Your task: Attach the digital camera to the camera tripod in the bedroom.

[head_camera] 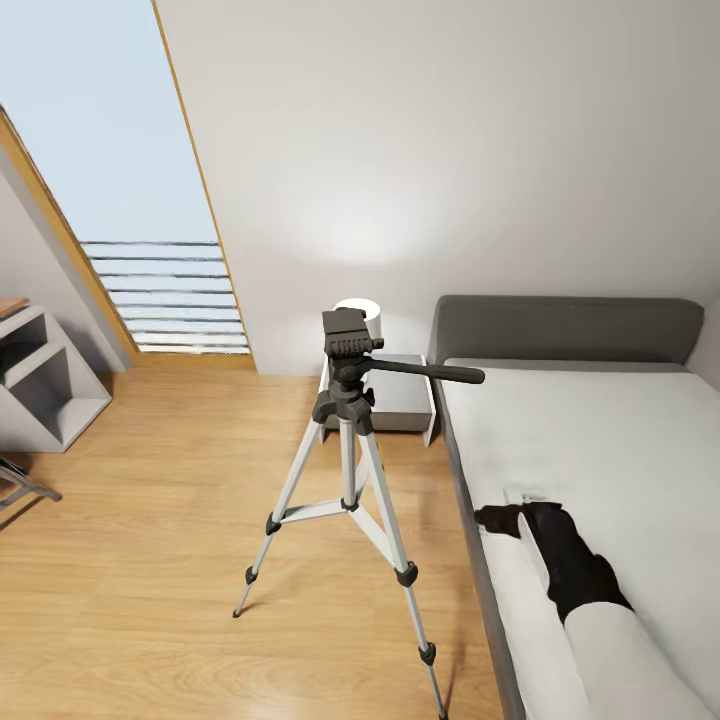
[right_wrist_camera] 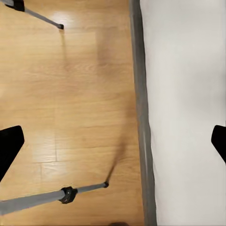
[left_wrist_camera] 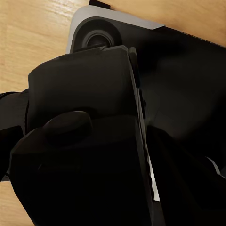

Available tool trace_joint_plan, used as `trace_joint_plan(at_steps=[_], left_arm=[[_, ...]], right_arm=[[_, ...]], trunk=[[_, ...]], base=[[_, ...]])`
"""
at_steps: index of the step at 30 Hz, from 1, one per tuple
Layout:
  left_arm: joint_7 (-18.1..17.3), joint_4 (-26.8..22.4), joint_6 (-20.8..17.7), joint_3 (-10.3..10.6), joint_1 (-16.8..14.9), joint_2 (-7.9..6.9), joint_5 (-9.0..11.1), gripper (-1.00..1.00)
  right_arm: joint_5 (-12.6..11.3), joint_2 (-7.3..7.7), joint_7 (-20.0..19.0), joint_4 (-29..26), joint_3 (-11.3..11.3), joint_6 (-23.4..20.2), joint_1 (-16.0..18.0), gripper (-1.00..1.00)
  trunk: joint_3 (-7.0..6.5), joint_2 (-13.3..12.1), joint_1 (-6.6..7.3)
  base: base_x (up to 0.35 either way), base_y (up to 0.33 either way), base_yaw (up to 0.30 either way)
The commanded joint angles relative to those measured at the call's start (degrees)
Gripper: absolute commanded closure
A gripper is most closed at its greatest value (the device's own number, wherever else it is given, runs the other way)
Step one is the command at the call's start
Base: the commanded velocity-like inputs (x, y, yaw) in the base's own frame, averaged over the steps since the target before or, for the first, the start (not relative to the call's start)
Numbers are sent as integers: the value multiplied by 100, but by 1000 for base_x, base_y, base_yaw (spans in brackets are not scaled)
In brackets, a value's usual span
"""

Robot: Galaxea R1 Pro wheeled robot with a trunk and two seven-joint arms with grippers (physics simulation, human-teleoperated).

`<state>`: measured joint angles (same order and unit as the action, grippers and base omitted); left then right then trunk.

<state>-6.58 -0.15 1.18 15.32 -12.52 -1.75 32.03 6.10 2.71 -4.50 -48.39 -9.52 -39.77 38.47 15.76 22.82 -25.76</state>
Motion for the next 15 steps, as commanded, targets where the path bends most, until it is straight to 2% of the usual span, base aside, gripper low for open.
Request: trace_joint_plan(at_steps=[1,4,7,8,9,10,11,12,15], left_arm=[[-27,6,14,49,-4,-1,49,100],[-27,6,14,49,-2,-1,49,100],[-27,6,14,47,-4,-1,49,100],[-27,6,14,46,-5,-1,49,100],[-27,6,14,45,-5,-1,49,100],[-27,6,14,45,-5,-1,49,100],[-27,6,14,46,-5,-1,49,100],[-27,6,14,46,-5,-1,49,100],[-27,6,14,47,-5,-1,49,100]], right_arm=[[62,1,-66,-5,-13,-96,61,-100],[58,9,-193,-179,3,-427,182,-100],[58,32,-565,-544,102,-801,240,-100],[108,121,-1712,-1009,468,-1098,266,-100],[114,172,-1926,-1046,554,-1117,266,-100],[125,332,-2340,-1098,727,-1136,266,-100],[135,604,-2891,-1144,935,-1143,266,-100],[139,763,-3207,-1166,1020,-1144,266,-100],[158,1012,-3801,-1189,1122,-1146,248,-100]], trunk=[[11,10,-3],[11,10,-3],[11,10,-3],[11,10,-3],[11,10,-3],[11,10,-3],[11,10,-3],[11,10,-3],[11,10,-3]], base=[[0,0,0],[0,0,0],[0,0,0],[0,0,0],[0,0,0],[0,0,0],[0,0,0],[0,0,0],[0,0,0]])
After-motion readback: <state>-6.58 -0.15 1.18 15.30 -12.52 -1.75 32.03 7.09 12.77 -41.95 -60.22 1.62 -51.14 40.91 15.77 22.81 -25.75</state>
